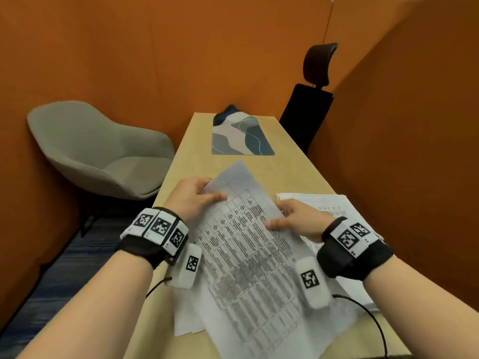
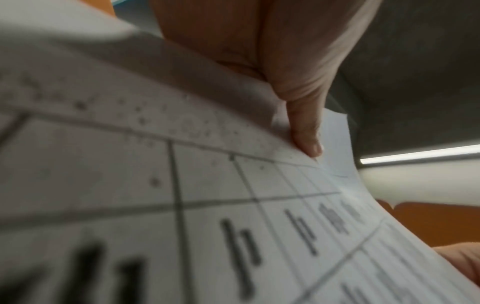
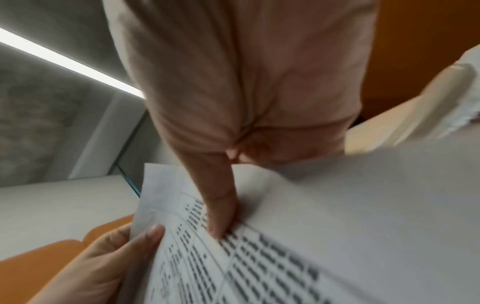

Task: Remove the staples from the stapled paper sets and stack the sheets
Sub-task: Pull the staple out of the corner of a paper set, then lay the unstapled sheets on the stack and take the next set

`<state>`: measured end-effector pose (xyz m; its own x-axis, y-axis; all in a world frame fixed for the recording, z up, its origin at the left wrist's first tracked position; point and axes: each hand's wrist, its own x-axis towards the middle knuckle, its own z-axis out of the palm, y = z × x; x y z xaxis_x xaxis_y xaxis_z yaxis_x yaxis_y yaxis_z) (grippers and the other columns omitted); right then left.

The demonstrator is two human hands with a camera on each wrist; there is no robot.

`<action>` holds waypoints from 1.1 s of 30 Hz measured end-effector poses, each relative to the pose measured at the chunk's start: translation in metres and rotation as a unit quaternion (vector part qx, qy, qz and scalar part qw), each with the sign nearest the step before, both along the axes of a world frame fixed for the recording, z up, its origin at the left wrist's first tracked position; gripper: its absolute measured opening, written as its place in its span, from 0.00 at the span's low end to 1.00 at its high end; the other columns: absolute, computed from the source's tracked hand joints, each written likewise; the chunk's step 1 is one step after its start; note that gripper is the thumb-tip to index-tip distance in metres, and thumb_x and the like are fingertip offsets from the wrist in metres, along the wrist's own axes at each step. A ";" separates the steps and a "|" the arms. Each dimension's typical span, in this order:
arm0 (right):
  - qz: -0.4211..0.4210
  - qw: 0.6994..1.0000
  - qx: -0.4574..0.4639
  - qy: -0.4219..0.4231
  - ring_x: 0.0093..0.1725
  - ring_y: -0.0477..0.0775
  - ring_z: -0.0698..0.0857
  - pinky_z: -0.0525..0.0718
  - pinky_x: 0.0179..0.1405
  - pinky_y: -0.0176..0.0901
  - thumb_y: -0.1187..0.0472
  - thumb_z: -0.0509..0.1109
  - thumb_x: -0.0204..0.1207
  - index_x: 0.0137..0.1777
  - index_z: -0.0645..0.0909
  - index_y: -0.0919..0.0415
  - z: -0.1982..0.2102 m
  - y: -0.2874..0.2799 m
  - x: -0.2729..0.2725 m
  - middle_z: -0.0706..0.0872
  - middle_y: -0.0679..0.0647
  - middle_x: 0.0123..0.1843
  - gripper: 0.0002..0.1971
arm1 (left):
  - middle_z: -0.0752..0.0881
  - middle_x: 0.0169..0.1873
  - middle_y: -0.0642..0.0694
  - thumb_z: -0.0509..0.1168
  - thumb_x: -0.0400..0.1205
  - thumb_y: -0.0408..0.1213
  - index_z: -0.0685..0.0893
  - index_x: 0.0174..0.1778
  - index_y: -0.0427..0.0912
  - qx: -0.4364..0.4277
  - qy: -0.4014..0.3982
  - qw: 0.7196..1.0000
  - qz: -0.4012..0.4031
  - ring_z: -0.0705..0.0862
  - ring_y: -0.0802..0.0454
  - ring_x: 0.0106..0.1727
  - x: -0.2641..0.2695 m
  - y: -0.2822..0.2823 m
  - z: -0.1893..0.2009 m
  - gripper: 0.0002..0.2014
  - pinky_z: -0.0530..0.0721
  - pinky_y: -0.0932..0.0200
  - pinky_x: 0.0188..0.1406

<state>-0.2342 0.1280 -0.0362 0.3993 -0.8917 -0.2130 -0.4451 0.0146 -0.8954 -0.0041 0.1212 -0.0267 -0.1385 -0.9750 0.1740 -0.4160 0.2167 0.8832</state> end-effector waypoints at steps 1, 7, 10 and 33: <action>0.008 0.999 0.042 0.006 0.46 0.55 0.87 0.87 0.46 0.44 0.71 0.67 0.77 0.56 0.80 0.64 -0.005 0.003 -0.003 0.88 0.59 0.51 0.09 | 0.86 0.33 0.54 0.69 0.78 0.38 0.83 0.41 0.45 -0.012 -0.048 0.999 0.008 0.86 0.59 0.34 0.000 -0.004 -0.002 0.02 0.79 0.70 0.32; -0.083 0.913 -0.101 0.387 0.55 0.60 0.84 0.79 0.45 0.44 0.58 0.67 0.79 0.57 0.79 0.62 -0.016 -0.018 -0.030 0.83 0.56 0.50 0.10 | 0.75 0.28 0.54 0.58 0.84 0.50 0.71 0.30 0.49 -0.045 -0.378 0.924 -0.033 0.75 0.50 0.40 -0.034 -0.024 -0.032 0.17 0.63 0.57 0.43; -0.120 0.808 -0.186 0.546 0.70 0.59 0.73 0.72 0.66 0.53 0.51 0.65 0.79 0.73 0.71 0.56 -0.021 -0.049 -0.052 0.74 0.56 0.71 0.23 | 0.72 0.27 0.56 0.55 0.85 0.52 0.69 0.31 0.49 -0.057 -0.431 0.900 -0.029 0.76 0.49 0.43 -0.049 -0.029 -0.039 0.18 0.62 0.55 0.51; -0.189 0.942 -0.242 -0.134 0.48 0.55 0.84 0.84 0.51 0.55 0.62 0.76 0.66 0.59 0.73 0.65 -0.033 -0.052 0.006 0.83 0.58 0.51 0.23 | 0.77 0.34 0.52 0.56 0.84 0.49 0.69 0.32 0.50 -0.081 -0.417 0.905 -0.024 0.80 0.45 0.50 -0.072 -0.027 -0.046 0.15 0.63 0.54 0.52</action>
<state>-0.2283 0.0763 -0.0696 0.0152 -0.9477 0.3189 -0.2480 -0.3126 -0.9169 -0.0764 0.0937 -0.0731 -0.3292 -0.9353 0.1299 -0.9101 0.3510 0.2202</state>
